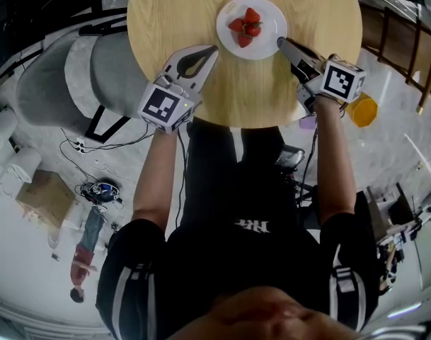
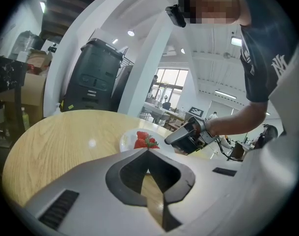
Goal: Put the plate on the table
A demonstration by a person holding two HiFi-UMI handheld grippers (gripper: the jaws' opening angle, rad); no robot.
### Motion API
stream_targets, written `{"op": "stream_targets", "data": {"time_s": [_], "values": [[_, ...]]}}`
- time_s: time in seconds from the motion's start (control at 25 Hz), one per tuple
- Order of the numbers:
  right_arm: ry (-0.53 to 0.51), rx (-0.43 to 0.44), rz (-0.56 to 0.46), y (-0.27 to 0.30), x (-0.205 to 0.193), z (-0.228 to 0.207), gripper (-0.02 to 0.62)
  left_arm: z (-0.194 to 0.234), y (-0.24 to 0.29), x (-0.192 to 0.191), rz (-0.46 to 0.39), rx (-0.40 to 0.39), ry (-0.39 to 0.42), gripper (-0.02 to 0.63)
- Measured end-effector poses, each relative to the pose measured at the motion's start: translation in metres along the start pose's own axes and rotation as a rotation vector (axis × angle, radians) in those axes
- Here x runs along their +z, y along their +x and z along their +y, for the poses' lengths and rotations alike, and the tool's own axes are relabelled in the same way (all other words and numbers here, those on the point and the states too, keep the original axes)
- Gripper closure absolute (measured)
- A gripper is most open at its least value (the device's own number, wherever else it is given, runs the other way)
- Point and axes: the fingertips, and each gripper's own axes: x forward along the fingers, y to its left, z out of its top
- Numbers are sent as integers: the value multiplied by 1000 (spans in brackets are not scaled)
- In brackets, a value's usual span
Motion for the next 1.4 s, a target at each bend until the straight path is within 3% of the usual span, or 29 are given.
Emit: {"op": "stream_targets", "data": {"time_s": [0.4,1.2,1.4], "values": [[-191,-74,61,6,1,0,549,-2,3,-2,10,-3,6,603],[-590,-353,122,16,13,-6,505,-3,3,-7,27,-40,-1,603],[-612,-368,108,15,16,-6,506,-1,1,-9,28,-48,-8,603]]}}
